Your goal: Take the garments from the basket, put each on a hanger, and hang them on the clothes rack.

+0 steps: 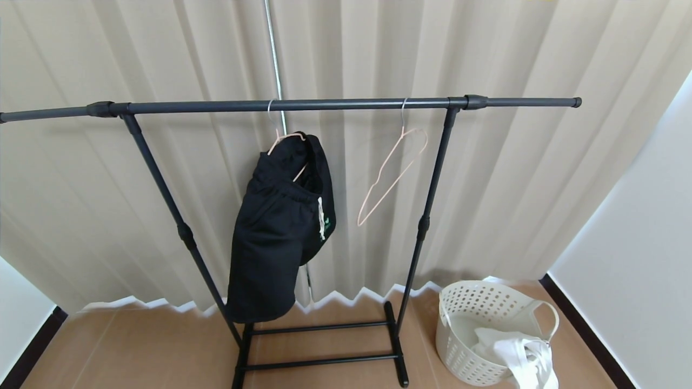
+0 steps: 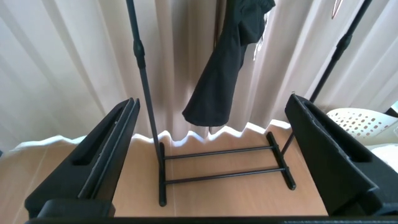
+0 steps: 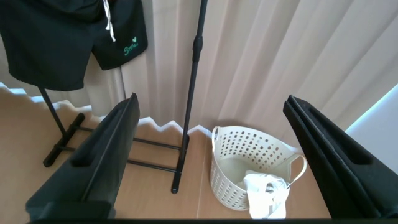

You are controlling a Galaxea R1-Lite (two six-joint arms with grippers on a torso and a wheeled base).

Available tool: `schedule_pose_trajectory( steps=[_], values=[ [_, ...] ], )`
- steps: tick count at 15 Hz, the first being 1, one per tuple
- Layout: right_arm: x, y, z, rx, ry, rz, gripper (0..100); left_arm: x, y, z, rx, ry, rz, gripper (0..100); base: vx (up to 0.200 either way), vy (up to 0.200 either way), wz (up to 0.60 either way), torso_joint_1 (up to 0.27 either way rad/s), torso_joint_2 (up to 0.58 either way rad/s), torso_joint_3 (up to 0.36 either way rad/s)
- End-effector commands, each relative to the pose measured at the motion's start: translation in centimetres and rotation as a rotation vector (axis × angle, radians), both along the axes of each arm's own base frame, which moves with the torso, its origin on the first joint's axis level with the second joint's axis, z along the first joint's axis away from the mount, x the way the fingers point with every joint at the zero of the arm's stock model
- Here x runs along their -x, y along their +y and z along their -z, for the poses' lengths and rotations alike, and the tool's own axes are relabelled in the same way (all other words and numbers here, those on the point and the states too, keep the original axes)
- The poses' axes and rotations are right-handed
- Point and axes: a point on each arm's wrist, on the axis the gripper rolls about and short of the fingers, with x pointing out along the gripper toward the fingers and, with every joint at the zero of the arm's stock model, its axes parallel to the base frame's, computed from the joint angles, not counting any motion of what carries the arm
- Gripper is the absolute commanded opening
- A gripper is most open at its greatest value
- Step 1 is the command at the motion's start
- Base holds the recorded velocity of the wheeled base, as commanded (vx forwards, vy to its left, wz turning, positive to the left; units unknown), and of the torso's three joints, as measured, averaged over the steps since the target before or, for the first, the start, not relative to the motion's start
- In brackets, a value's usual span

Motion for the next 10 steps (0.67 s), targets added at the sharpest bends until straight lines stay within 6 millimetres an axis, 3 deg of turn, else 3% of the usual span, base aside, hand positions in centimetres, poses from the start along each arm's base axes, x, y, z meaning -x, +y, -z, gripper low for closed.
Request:
schedule_pose_trajectory(
  steps=[1, 10],
  values=[
    [0.0, 0.0, 0.0, 0.0, -0.001, -0.001, 100, -0.01, 0.0, 0.0, 0.0, 0.001, 0.0, 100, 0.0, 0.0, 0.0, -0.139, 0.36, 0.203],
    [0.0, 0.0, 0.0, 0.0, -0.001, -0.001, 100, -0.01, 0.0, 0.0, 0.0, 0.001, 0.0, 100, 0.0, 0.0, 0.0, -0.153, 0.37, 0.217]
  ],
)
